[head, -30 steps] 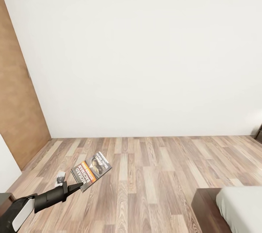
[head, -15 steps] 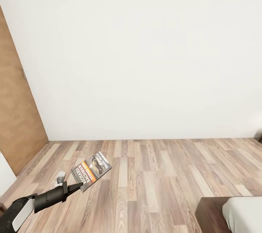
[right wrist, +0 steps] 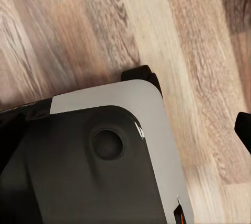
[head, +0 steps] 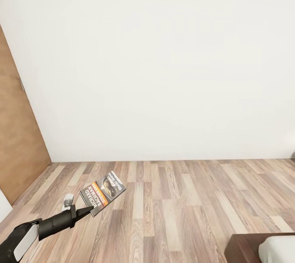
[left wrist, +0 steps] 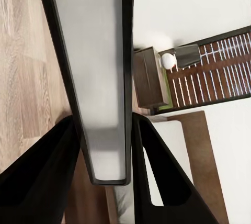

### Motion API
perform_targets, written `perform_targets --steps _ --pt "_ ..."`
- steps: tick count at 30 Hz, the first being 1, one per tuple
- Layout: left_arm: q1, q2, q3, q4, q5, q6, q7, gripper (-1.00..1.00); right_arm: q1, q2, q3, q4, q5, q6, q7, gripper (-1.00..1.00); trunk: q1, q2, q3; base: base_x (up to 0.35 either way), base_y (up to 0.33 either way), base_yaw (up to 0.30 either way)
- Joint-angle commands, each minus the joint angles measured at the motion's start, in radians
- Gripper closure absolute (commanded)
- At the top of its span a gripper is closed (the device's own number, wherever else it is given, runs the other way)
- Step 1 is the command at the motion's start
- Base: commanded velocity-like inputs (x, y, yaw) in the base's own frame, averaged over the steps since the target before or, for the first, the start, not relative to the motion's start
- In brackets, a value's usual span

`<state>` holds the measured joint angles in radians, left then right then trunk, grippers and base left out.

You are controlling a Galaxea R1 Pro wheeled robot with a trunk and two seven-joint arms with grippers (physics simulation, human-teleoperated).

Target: In the bedroom, move the book from the bed onto either nightstand, and place the two sandals side by side next to the bed.

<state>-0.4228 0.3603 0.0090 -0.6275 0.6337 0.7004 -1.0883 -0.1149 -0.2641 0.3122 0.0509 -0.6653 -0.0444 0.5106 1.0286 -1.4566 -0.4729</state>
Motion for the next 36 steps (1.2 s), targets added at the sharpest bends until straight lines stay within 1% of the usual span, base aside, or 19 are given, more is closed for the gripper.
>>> perform_targets --steps 1,36 --pt "-0.001 0.0 0.0 0.0 0.004 0.008 -0.001 1.0 -0.002 0.0 0.008 0.004 -0.008 -0.005 0.006 -1.0 0.0 -0.001 -0.001 0.195 0.0 0.0" --pt "-0.001 0.0 0.0 0.0 0.004 0.007 -0.002 1.0 -0.002 0.0 0.008 0.004 -0.008 -0.004 0.006 -1.0 0.0 -0.001 -0.001 0.195 0.0 0.0"
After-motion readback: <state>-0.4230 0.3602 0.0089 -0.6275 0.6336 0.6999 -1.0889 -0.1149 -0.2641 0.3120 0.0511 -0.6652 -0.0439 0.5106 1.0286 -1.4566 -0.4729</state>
